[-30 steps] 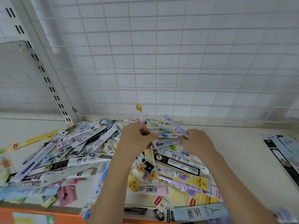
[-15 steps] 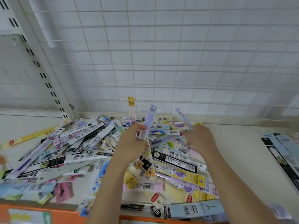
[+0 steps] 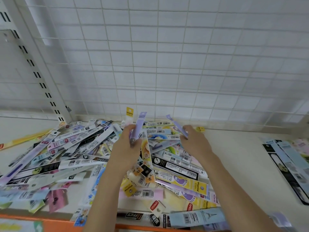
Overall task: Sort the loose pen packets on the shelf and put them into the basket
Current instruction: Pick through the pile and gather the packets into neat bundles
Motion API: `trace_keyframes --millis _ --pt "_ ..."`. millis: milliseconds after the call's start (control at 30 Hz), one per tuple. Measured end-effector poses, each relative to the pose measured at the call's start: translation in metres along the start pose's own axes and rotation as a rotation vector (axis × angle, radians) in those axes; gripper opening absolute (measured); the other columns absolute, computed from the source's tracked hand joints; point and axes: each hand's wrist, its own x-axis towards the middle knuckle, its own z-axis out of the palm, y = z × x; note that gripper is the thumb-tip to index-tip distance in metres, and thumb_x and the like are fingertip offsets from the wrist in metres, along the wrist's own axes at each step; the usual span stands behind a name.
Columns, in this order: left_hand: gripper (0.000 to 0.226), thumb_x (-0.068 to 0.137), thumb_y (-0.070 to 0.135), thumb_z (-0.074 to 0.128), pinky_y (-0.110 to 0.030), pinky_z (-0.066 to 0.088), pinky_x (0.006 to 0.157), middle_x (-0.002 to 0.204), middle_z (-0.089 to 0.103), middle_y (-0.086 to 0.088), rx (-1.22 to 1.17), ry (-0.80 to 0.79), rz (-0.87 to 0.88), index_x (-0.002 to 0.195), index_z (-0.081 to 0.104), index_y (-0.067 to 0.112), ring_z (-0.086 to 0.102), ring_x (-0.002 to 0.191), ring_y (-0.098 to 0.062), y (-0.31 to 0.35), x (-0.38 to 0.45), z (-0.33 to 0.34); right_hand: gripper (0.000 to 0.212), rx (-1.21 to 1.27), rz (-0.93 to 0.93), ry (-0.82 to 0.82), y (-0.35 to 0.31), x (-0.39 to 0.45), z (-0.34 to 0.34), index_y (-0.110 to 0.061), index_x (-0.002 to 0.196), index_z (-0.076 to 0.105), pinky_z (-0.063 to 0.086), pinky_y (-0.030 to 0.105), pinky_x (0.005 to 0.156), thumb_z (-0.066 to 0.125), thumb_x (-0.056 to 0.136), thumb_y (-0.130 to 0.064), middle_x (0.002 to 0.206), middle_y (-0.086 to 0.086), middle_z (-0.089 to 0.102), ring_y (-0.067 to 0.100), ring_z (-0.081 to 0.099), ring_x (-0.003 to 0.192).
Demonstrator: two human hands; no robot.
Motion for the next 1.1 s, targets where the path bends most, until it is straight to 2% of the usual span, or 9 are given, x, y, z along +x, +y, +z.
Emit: trace_keyframes --millis 167,300,367,500,633,767,900,1000,1100 --pt "0.067 0.097 0.016 0.042 -0.029 0.035 0.052 0.075 0.049 0.005 -0.070 0.058 -0.054 0.150 0.002 0.029 0.045 0.052 -0.016 -0.004 0.002 -0.004 0.011 0.096 0.030 -0.017 0.004 0.002 -0.001 -0.018 0.101 0.049 0.031 0.025 0.049 0.042 0.096 -0.025 0.069 -0.004 0.048 0.011 0.045 0.058" --pt "0.041 0.094 0.011 0.041 -0.025 0.030 0.046 0.063 0.040 0.000 -0.061 0.046 -0.126 0.134 0.032 0.013 0.037 0.048 -0.014 -0.005 0.004 -0.009 0.025 0.114 0.119 0.049 0.012 0.002 -0.009 -0.013 0.074 0.043 0.034 0.026 0.048 0.047 0.094 -0.028 0.076 0.009 0.061 0.016 0.048 0.056" --pt "0.005 0.092 0.011 0.042 -0.025 0.027 0.047 0.061 0.037 0.000 0.040 0.045 -0.127 0.096 0.041 0.008 0.035 0.049 -0.014 -0.005 0.004 -0.009 0.020 0.129 0.158 0.052 0.017 0.001 -0.015 -0.007 0.076 0.050 0.041 0.027 0.052 0.051 0.090 -0.022 0.085 0.016 0.069 0.019 0.051 0.053" --pt "0.034 0.093 0.028 0.050 -0.024 0.026 0.047 0.060 0.037 0.002 0.252 0.030 -0.085 0.064 0.034 0.018 0.038 0.052 -0.012 -0.003 0.010 -0.002 0.018 0.239 0.186 0.033 0.020 -0.009 -0.028 -0.003 0.100 0.056 0.049 0.029 0.060 0.055 0.085 -0.015 0.088 0.013 0.072 0.017 0.057 0.056" --pt "0.046 0.087 0.047 0.056 -0.025 0.031 0.050 0.060 0.037 0.000 0.430 -0.010 -0.064 0.062 0.035 0.014 0.042 0.057 -0.015 -0.001 0.017 0.015 0.017 0.290 0.153 0.034 0.016 -0.021 -0.037 -0.008 0.105 0.043 0.047 0.035 0.062 0.049 0.090 -0.014 0.086 0.010 0.062 0.024 0.059 0.069" --pt "0.047 0.081 0.053 0.062 -0.032 0.044 0.066 0.075 0.047 -0.002 0.577 -0.053 -0.123 0.081 0.043 0.010 0.060 0.084 -0.027 0.005 0.016 0.029 0.008 0.269 0.097 0.097 0.014 -0.030 -0.040 -0.010 0.095 0.042 0.031 0.030 0.050 0.037 0.096 -0.017 0.072 0.004 0.048 0.019 0.044 0.059" --pt "0.035 0.082 0.034 0.064 -0.025 0.037 0.053 0.068 0.047 -0.003 0.439 -0.065 -0.161 0.071 0.042 0.009 0.049 0.061 -0.020 0.007 0.018 0.029 0.028 0.282 0.106 0.132 0.016 -0.036 -0.040 -0.010 0.071 0.036 0.033 0.031 0.053 0.036 0.097 -0.020 0.064 0.004 0.043 0.021 0.043 0.057" --pt "0.021 0.080 0.019 0.060 -0.024 0.036 0.051 0.063 0.056 -0.007 0.140 -0.100 -0.141 0.065 0.055 0.006 0.043 0.051 -0.018 0.015 0.014 0.021 0.025 0.330 0.127 0.113 0.014 -0.042 -0.038 -0.003 0.076 0.045 0.054 0.043 0.067 0.038 0.095 -0.019 0.070 0.012 0.050 0.029 0.055 0.065" --pt "0.017 0.083 0.013 0.057 -0.015 0.030 0.038 0.064 0.069 -0.007 -0.098 -0.118 -0.097 0.067 0.059 0.009 0.031 0.033 -0.007 0.033 0.002 0.011 0.035 0.373 0.139 0.100 0.014 -0.048 -0.038 0.010 0.100 0.055 0.055 0.054 0.079 0.038 0.096 -0.021 0.095 0.027 0.063 0.033 0.068 0.075"
